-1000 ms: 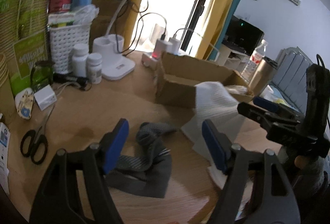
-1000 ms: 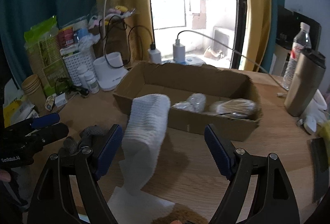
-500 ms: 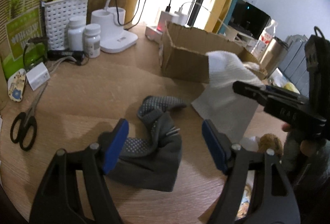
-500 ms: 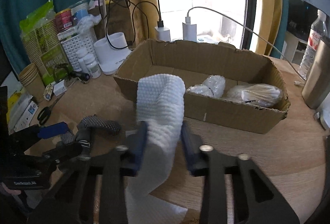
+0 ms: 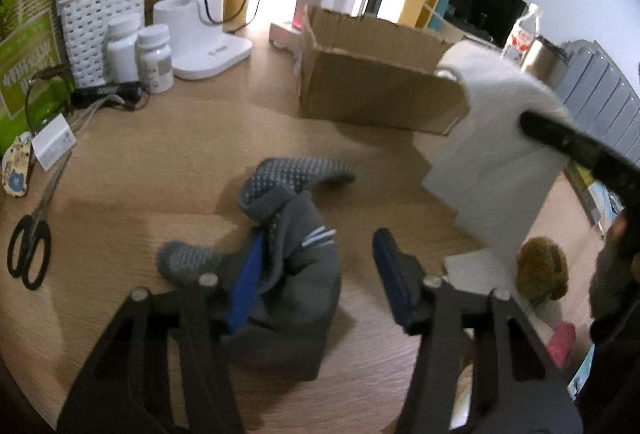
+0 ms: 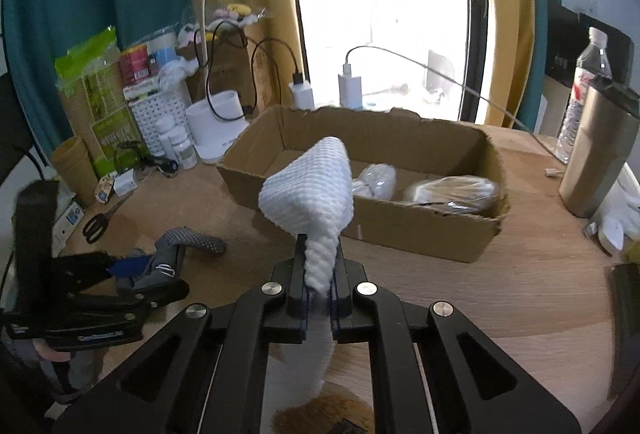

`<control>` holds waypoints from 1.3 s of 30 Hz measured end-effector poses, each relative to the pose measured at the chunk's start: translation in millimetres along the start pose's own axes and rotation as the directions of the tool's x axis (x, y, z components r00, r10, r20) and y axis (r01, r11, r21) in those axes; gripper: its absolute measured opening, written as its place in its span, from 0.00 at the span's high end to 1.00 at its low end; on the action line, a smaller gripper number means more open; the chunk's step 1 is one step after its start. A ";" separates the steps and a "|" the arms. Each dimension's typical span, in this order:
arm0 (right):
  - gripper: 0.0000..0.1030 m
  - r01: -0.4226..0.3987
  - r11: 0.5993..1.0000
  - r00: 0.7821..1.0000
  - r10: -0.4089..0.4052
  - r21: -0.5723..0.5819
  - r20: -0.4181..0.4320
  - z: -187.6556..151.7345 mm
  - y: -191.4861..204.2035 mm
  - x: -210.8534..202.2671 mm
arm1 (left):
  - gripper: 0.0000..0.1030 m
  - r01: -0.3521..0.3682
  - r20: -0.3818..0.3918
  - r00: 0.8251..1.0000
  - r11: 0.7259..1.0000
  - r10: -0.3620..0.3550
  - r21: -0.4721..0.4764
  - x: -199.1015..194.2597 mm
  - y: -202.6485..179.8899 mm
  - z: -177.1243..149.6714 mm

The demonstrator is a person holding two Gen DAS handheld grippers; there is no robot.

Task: Organize soft objects
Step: 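Grasp the grey glove with the left gripper while the right holds the towel, then lower the towel and glove into the box and open both grippers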

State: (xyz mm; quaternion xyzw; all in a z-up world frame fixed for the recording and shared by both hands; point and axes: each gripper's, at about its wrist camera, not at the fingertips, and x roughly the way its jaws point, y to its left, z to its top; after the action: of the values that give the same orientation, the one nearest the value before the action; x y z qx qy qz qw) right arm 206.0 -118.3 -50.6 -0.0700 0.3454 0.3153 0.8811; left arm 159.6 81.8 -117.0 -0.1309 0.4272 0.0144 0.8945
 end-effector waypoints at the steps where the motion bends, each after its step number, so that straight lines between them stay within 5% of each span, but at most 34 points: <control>1: 0.92 0.002 1.000 1.000 -0.002 0.001 0.009 0.0 -2.1 -3.5 | 0.55 -0.010 0.003 1.000 1.000 0.010 0.004 0.0 -0.9 0.0; 4: 0.92 0.005 1.000 1.000 -0.006 0.008 0.023 -0.3 -6.1 -9.5 | 0.69 -0.013 -0.004 1.000 1.000 0.013 0.013 1.3 -3.2 0.2; 7: 0.92 0.008 1.000 0.999 -0.009 0.012 0.033 -1.5 -9.4 -14.5 | 0.71 -0.001 -0.003 1.000 1.000 0.001 0.020 0.4 -5.6 -0.6; 39: 0.92 0.035 0.999 0.985 -0.034 -0.003 0.167 28.8 -18.0 -57.8 | 0.71 0.074 0.206 0.973 0.986 -0.105 0.151 -60.1 -44.6 53.9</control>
State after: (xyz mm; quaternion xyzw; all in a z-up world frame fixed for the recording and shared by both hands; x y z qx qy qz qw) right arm 200.6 -152.0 7.1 -0.0520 0.2684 0.3058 0.9120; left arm 168.6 57.2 -28.5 -0.0838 0.3222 -0.0424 0.9420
